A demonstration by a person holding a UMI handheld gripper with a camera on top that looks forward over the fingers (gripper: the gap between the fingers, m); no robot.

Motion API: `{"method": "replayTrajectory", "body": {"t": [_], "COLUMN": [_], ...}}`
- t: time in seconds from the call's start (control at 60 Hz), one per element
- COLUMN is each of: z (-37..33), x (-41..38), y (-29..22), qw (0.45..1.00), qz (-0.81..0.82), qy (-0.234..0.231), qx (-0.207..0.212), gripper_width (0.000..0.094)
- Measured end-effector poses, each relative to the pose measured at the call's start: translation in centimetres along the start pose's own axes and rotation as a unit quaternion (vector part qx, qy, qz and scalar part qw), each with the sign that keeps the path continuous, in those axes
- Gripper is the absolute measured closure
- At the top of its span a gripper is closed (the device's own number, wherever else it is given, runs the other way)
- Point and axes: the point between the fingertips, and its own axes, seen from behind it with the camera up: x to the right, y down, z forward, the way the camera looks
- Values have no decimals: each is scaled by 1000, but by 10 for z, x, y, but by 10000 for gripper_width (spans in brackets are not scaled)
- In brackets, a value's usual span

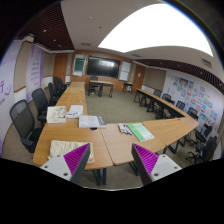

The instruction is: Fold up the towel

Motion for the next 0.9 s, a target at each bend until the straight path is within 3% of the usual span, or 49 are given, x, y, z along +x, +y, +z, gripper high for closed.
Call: {"method": "replayTrajectory", "body": {"t": [0.15,0.333,0.517,0.683,0.9], "z": [5,34,60,101,210], "x": [-6,-47,-167,-305,-417], "y": [30,108,170,174,174], "qw": [1000,999,993,984,981], "qz": [1,-11,-20,-19,-44], "qy": [-2,-15,-91,-165,-175], "qx": [-17,-50,-72,-69,-73], "gripper_width": [81,84,83,76,86]}}
